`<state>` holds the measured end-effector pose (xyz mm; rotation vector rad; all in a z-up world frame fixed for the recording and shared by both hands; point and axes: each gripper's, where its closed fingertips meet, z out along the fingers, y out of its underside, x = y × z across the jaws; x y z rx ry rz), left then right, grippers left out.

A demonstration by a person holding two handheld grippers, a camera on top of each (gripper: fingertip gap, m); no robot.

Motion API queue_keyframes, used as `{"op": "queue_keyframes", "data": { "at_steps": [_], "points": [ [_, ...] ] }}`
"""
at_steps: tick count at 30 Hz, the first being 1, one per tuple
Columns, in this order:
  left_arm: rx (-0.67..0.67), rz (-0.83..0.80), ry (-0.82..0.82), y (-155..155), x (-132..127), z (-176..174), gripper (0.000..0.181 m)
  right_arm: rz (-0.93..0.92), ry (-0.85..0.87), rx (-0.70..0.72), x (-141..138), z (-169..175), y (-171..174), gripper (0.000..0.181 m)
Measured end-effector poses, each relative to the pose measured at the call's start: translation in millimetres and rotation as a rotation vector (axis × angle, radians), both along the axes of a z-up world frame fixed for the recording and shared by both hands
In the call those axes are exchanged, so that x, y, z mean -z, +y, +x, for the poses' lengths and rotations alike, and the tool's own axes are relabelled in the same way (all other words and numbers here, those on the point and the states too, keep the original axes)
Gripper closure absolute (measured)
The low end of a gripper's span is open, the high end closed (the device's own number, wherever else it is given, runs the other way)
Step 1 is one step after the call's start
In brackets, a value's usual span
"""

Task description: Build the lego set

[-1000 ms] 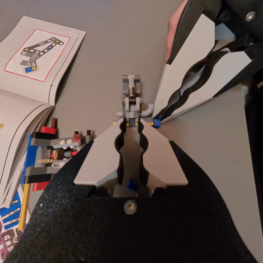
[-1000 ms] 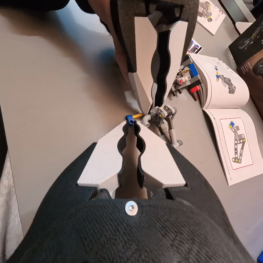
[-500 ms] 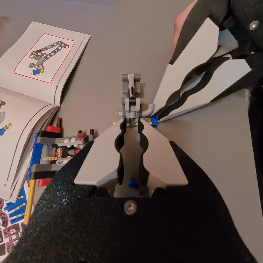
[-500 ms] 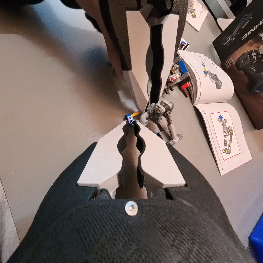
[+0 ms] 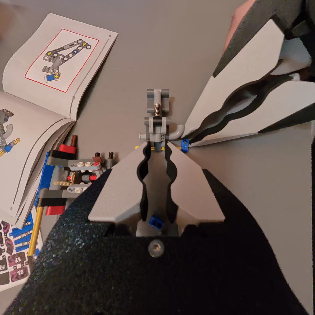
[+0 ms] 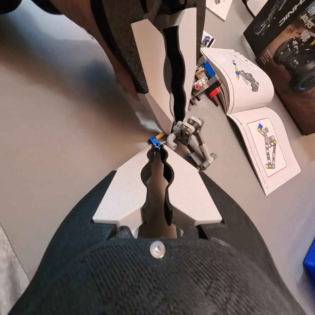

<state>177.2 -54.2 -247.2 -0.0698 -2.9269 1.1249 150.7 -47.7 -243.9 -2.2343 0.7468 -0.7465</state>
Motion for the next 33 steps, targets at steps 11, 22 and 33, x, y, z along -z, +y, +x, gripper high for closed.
{"op": "queue_keyframes", "data": {
  "at_steps": [11, 22, 33],
  "points": [
    [0.01, -0.034, 0.02, -3.6, 0.1, -0.1, 0.168, -0.063, -0.048, 0.041, -1.7, -6.8, -1.2, 0.168],
    [0.038, -0.023, 0.006, -5.4, 0.1, -3.4, 0.168, -0.221, -0.194, -0.062, -4.1, -2.1, 0.5, 0.18],
    [0.04, -0.007, 0.002, -6.3, 0.1, -5.9, 0.168, -0.328, -0.242, -0.035, -3.2, 2.6, -0.4, 0.181]
  ]
}}
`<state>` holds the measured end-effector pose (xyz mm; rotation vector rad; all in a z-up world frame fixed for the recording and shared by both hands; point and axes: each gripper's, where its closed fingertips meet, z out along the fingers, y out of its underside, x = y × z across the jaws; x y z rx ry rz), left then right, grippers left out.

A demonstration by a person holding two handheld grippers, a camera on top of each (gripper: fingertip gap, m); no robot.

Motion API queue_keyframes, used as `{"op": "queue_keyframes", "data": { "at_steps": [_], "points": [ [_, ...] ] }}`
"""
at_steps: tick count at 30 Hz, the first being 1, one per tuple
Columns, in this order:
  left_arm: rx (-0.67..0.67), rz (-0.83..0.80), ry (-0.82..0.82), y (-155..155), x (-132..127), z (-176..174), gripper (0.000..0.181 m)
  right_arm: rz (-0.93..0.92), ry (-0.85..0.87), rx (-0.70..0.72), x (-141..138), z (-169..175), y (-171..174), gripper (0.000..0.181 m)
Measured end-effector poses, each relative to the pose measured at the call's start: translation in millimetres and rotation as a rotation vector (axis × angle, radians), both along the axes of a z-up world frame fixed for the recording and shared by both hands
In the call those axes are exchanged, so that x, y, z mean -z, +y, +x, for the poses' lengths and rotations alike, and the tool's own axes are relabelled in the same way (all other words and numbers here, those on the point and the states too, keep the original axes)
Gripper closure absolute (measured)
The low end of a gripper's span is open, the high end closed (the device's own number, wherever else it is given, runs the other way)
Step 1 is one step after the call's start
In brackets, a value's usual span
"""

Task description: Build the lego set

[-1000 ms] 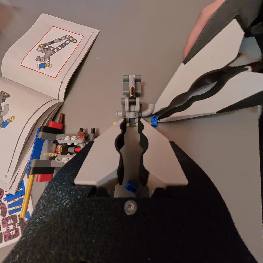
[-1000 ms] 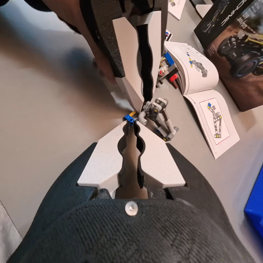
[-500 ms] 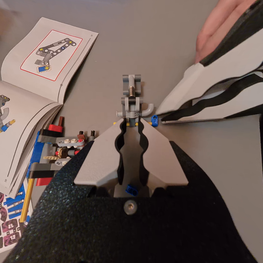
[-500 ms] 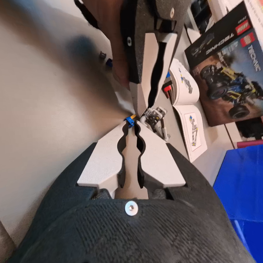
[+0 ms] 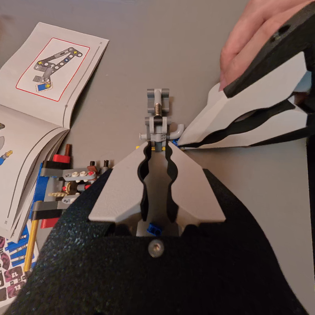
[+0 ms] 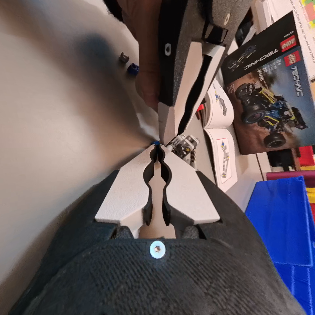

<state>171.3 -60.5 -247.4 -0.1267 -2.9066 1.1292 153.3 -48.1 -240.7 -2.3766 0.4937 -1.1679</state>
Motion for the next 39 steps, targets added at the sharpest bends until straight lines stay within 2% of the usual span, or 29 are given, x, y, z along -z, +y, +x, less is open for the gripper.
{"op": "queue_keyframes", "data": {
  "at_steps": [6, 12, 18, 21, 26, 28, 30, 33, 36, 39],
  "points": [
    [-0.008, -0.032, 0.05, -1.2, -0.1, 0.6, 0.168, -0.089, -0.047, 0.016, -5.1, -6.8, -4.0, 0.181],
    [0.018, -0.031, 0.056, -1.0, -0.3, -2.9, 0.168, -0.187, -0.068, 0.016, 4.8, -2.6, -8.6, 0.181],
    [0.017, -0.042, 0.085, -0.6, -0.8, -3.1, 0.168, -0.229, -0.13, -0.02, 3.9, -1.3, -3.3, 0.181],
    [0.02, -0.053, 0.055, -0.2, -0.9, 0.8, 0.168, -0.231, -0.109, -0.034, 4.0, -6.0, -1.2, 0.181],
    [0.044, -0.09, 0.049, 0.1, -7.1, 0.2, 0.16, -0.138, -0.13, -0.049, -19.4, -13.5, 0.8, 0.181],
    [0.034, -0.127, 0.028, 3.4, -18.4, 7.0, 0.155, -0.068, -0.13, -0.013, -33.2, -11.5, -12.1, 0.181],
    [0.006, -0.176, 0.016, 11.9, -33.1, 18.3, 0.155, 0.01, -0.088, 0.01, -42.0, -9.0, -29.3, 0.181],
    [-0.046, -0.203, 0.034, 36.7, -46.1, 31.7, 0.155, 0.153, 0.042, 0.018, -42.9, -3.1, -51.5, 0.16],
    [-0.032, -0.09, 0.054, 69.2, -33.8, 20.6, 0.157, 0.23, 0.137, -0.006, -36.2, 7.2, -67.7, 0.153],
    [-0.117, -0.004, 0.007, 96.3, -17.3, 13.6, 0.162, 0.242, 0.25, -0.047, -20.8, 10.1, -73.7, 0.146]
  ]
}}
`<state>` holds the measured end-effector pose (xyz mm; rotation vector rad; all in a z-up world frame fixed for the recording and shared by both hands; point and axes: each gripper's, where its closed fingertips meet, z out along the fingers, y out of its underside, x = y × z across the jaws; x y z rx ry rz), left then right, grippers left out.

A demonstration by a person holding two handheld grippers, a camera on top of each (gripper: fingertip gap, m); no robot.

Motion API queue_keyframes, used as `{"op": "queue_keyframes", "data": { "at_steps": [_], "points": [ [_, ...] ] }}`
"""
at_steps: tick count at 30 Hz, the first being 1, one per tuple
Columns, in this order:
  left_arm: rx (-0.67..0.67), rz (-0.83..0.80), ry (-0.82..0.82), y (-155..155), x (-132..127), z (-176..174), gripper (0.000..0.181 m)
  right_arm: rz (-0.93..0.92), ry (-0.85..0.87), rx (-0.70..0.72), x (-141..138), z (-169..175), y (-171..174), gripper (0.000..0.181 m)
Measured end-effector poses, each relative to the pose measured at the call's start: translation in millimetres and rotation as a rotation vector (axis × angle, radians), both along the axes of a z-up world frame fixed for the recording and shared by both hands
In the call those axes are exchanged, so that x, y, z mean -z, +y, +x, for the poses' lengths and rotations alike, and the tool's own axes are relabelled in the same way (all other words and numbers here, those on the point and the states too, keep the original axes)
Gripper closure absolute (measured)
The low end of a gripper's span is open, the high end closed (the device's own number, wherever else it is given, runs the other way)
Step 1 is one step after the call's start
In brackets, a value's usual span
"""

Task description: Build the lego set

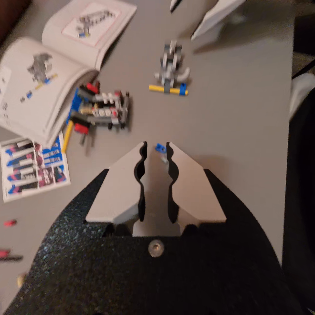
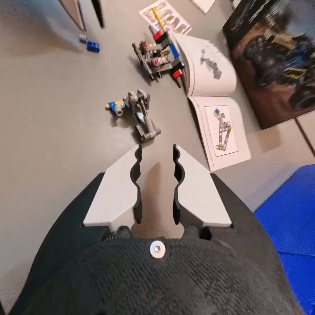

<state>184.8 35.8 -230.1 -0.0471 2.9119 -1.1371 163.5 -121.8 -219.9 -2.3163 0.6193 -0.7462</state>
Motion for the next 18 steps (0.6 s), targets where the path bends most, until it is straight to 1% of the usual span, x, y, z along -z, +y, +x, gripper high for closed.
{"op": "queue_keyframes", "data": {
  "at_steps": [2, 5, 8, 14, 16, 18],
  "points": [
    [-0.066, 0.031, -0.02, 14.5, 8.3, -3.5, 0.162, -0.015, -0.007, 0.002, 2.0, 5.0, -1.8, 0.146],
    [-0.147, 0.016, -0.018, 21.4, 14.6, -7.6, 0.163, 0.034, -0.012, -0.029, 1.1, 3.4, 9.7, 0.147],
    [-0.185, -0.014, 0.012, 17.6, 17.6, -10.2, 0.165, 0.065, -0.012, -0.045, -2.2, -2.6, 19.7, 0.15],
    [-0.226, -0.034, 0.057, 7.7, 19.3, -11.6, 0.165, 0.047, -0.057, 0.021, -8.3, -8.4, 14.0, 0.155],
    [-0.244, -0.03, 0.037, 6.7, 19.7, -9.6, 0.166, 0.036, -0.047, 0.032, -3.9, -8.8, 9.1, 0.154],
    [-0.255, -0.013, -0.009, 8.4, 20.2, -6.7, 0.174, 0.054, -0.03, 0.024, -2.7, -10.2, 9.7, 0.155]
  ]
}}
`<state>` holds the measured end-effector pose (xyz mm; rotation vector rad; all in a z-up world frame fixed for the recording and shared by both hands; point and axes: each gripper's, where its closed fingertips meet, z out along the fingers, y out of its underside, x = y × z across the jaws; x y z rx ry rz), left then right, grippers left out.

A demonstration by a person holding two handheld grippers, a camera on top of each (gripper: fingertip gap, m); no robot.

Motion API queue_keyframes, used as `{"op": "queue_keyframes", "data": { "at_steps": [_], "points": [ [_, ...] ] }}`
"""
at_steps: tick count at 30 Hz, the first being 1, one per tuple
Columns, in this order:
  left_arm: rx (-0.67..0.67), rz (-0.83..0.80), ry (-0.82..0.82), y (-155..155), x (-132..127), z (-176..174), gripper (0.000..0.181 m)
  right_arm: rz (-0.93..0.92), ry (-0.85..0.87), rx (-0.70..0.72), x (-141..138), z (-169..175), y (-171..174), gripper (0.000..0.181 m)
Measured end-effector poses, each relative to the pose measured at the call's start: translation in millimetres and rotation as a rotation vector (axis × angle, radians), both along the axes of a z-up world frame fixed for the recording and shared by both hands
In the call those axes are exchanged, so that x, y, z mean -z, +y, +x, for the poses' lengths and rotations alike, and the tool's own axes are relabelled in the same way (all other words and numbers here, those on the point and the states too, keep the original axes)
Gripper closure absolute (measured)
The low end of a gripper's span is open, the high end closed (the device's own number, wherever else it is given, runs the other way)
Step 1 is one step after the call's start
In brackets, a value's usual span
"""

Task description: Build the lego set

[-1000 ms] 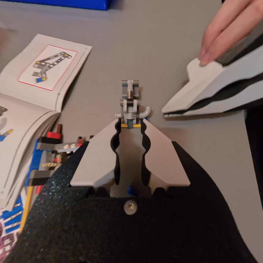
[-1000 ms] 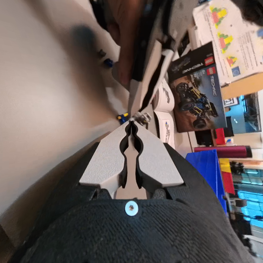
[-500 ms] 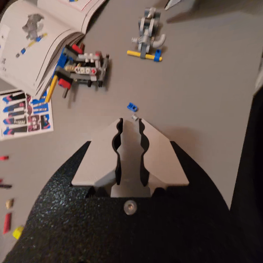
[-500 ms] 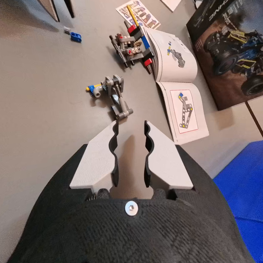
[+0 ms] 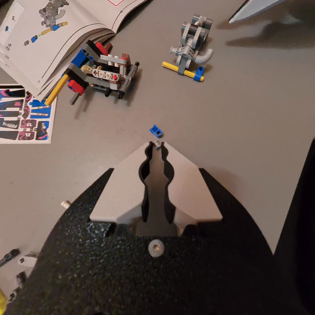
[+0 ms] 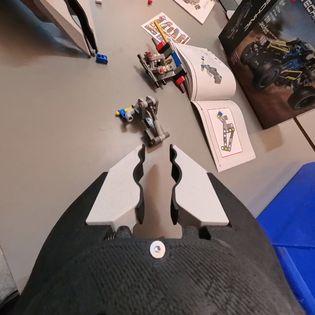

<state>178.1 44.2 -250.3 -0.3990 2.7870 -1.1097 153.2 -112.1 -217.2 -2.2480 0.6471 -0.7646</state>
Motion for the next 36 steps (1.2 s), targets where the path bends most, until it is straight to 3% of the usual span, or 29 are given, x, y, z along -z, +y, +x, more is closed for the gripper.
{"op": "queue_keyframes", "data": {
  "at_steps": [8, 17, 24, 31, 36],
  "points": [
    [0.047, 0.011, -0.081, 6.6, -0.7, -1.3, 0.174, -0.015, 0.013, -0.022, 0.8, -4.4, 6.6, 0.155],
    [-0.066, -0.117, -0.095, 42.4, -20.4, 4.3, 0.166, 0.025, 0.007, 0.187, 11.8, 7.2, -31.1, 0.157],
    [-0.228, -0.109, -0.102, 99.4, -29.8, 26.4, 0.168, 0.026, 0.038, 0.231, 21.5, 9.0, -42.0, 0.157],
    [-0.569, -0.116, -0.109, 194.7, -38.2, 70.6, 0.17, 0.062, 0.05, 0.228, 25.2, 9.6, -39.5, 0.161],
    [-0.717, -0.126, -0.132, 251.3, -52.1, 97.1, 0.17, 0.061, 0.054, 0.214, 25.6, 8.6, -37.6, 0.164]
  ]
}}
